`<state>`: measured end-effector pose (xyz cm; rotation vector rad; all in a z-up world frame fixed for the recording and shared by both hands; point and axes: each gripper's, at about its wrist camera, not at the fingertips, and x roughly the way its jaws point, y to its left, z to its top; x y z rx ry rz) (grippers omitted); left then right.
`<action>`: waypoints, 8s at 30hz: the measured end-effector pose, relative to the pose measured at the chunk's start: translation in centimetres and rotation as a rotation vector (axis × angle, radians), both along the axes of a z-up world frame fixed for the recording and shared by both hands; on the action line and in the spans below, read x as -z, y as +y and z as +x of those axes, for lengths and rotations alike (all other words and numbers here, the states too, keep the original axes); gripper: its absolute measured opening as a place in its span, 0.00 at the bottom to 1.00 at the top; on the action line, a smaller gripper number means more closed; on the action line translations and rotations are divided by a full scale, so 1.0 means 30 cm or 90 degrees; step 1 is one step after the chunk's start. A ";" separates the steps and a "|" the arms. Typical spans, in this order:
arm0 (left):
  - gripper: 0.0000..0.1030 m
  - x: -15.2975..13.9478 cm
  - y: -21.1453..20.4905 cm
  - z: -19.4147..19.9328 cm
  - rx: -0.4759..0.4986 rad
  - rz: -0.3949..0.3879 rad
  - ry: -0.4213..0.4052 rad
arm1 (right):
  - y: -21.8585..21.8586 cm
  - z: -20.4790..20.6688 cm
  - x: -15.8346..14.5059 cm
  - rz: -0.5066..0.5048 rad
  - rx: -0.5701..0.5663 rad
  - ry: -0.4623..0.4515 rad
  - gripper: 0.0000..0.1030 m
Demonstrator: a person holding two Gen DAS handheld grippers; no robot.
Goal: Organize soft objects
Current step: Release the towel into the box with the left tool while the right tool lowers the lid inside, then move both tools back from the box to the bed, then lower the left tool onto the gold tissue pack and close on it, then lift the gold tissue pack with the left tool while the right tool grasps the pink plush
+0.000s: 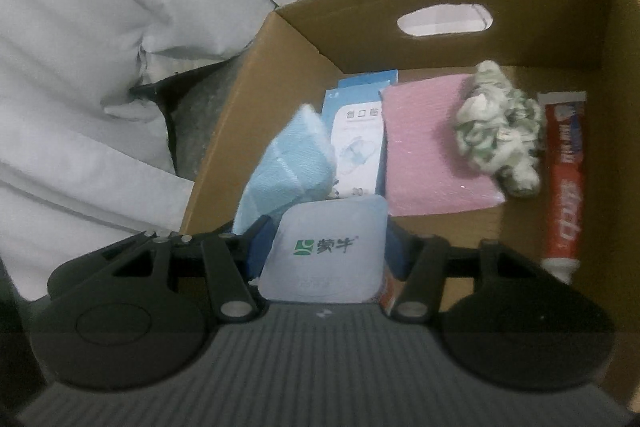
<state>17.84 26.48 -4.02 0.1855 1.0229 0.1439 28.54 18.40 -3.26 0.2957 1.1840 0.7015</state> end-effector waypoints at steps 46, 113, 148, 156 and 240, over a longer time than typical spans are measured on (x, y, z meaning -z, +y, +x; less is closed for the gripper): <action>0.79 -0.053 0.046 -0.008 -0.028 -0.033 -0.018 | -0.083 -0.005 -0.025 0.026 0.001 -0.032 0.62; 0.95 -0.046 -1.158 -0.169 0.217 -0.138 -0.093 | -1.417 -0.094 0.210 -0.290 0.000 -0.202 0.54; 0.89 -0.289 -0.916 -0.473 0.070 -0.124 0.003 | -1.555 -0.699 0.221 0.135 0.157 -0.237 0.72; 0.90 -0.333 -0.873 -0.561 -0.063 -0.135 0.012 | -1.641 -0.750 0.188 0.220 0.159 -0.271 0.74; 0.62 -0.217 -0.801 -0.244 0.086 -0.382 -0.179 | -1.415 0.084 0.049 -0.135 0.236 -0.270 0.99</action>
